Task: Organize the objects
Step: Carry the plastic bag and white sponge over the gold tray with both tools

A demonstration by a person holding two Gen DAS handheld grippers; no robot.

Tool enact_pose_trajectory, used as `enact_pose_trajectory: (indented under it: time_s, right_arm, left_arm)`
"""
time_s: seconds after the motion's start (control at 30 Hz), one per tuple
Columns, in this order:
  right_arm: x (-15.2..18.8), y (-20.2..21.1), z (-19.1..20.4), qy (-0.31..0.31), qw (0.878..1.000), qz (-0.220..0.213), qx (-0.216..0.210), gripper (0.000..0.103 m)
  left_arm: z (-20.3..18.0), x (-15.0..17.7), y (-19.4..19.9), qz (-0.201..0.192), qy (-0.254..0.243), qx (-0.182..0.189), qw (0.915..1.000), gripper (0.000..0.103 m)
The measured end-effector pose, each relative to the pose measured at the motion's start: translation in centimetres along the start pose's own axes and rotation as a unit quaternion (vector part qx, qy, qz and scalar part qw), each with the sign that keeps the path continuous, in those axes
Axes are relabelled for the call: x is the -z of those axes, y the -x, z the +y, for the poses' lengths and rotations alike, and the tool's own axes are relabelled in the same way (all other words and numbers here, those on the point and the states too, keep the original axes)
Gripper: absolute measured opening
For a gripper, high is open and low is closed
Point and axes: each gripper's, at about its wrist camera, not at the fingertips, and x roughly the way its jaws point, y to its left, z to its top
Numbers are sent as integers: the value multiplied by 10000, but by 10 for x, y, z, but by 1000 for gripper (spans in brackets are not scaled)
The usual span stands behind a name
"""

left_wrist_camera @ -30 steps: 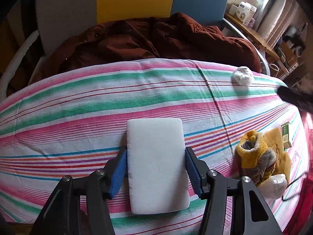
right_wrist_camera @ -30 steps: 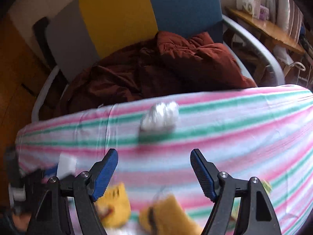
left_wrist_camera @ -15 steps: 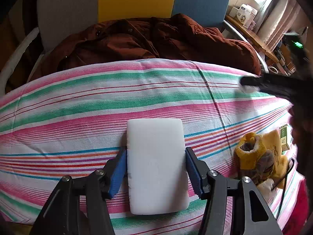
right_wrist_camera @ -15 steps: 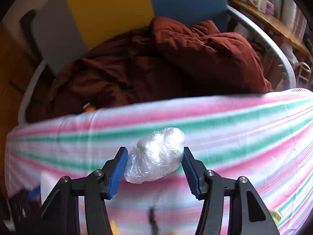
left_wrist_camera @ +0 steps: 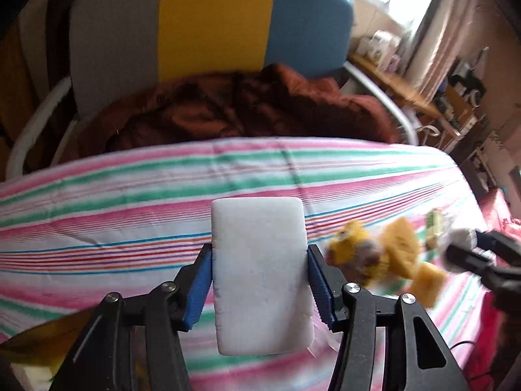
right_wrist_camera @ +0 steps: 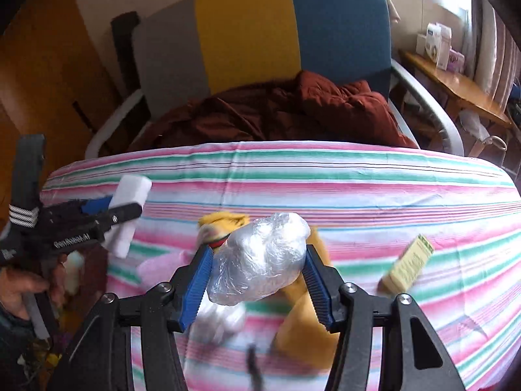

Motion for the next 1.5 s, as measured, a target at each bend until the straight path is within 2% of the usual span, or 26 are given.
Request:
enact_pose_trajectory:
  time_s: [0.27,0.43,0.6,0.83,0.97,1.13,1.33,1.5]
  right_arm:
    - [41,25,38,79,9987,-84,-505,57]
    - [69,30,71,236,9962,10,-840,57]
    - [89,37,110,470,9924,46,-1136,57]
    - [110,38,169,956,9831,170,-1554,57]
    - [119,30,208,1390,9762,266,-1645,57]
    - [124,15,246,1749,9684,446,-1723,56]
    - [127,-7,271,1938,9650,622,-1654,57]
    - [125,-26,284,2039,9641,789,-1510,57]
  left_arm:
    - [-7,42,82,-504,12,-39,9987,57]
    - [8,84,115,-649,347,-99,9972,57]
    - [35,126,145,-794,755,-138,9939,57]
    - [96,182,186,-1049,1583,-391,9810,57]
    - [122,212,199,-1085,1892,-583,9742,57]
    - [138,247,208,-1066,2161,-567,9689,57]
    - [159,263,220,-1185,2421,-702,9604,57]
    - [170,263,219,-1190,2488,-732,9584,57]
